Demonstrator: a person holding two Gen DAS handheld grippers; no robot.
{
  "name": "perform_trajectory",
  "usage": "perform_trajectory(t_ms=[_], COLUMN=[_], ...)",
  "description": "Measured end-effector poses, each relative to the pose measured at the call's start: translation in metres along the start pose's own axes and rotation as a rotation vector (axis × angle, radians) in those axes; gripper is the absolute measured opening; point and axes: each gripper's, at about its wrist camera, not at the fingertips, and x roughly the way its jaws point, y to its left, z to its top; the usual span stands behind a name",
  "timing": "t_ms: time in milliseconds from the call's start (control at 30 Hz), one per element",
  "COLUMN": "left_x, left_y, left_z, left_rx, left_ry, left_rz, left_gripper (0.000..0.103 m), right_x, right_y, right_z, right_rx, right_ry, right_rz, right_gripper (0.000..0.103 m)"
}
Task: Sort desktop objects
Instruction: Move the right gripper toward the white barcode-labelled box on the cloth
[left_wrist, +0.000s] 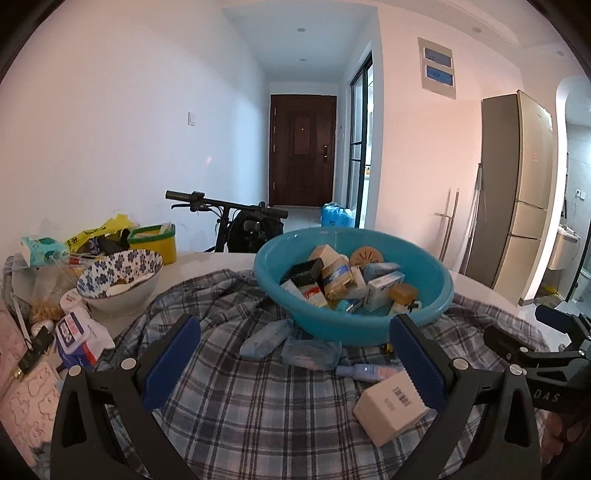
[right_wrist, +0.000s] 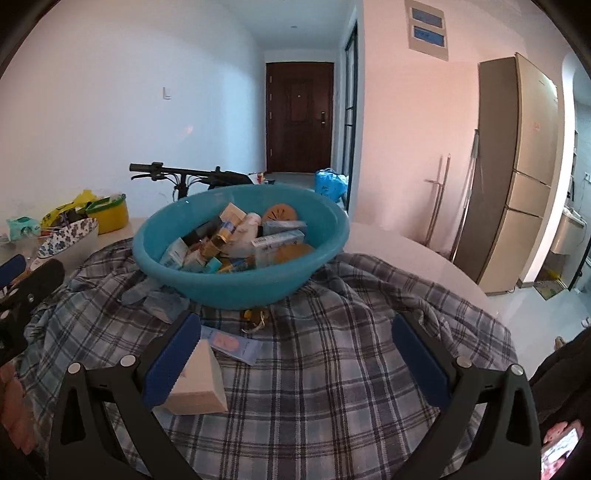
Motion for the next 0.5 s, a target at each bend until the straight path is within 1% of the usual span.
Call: perform_trajectory(t_ms=[100,167,233,333,433,500], left_x=[-0.008,-0.012,-0.014,-0.015,-0.019,-0.022], left_y=[0.007,0.011,0.014,0.014,0.014,0.014], left_z=[0.012,0.021,0.031,0.044,0.054,0.059], left_rx=[-0.019,-0.044,-0.05,-0.027,-0.007,-0.011], left_ry=[-0.033,-0.042,-0.031,-0.003,0.008,0.011], left_rz=[-0.056,-0.054,-0.052,-0.039,-0.013,-0.015], left_gripper=[0.103,0.103,0.103,0.103,0.103,0.103], right_x=[-0.005,-0.005,-0.007,-0.012,-0.02,-0.027], right_y=[0.003,0.003,0.002,0.007,0.013,0.014], right_z=[0.014,0.022,0.031,0.044,0.059,0.067], right_rx=[-0.011,-0.004,0.004,-0.006,-0.029,-0.031], right_ry=[-0.007,-0.002,-0.002,-0.017,-0.047,-0.067], right_rz=[0.002,0.026,0.063,0.064,0.058,0.063], right_gripper=[0.103,0.103,0.103,0.103,0.103,0.103])
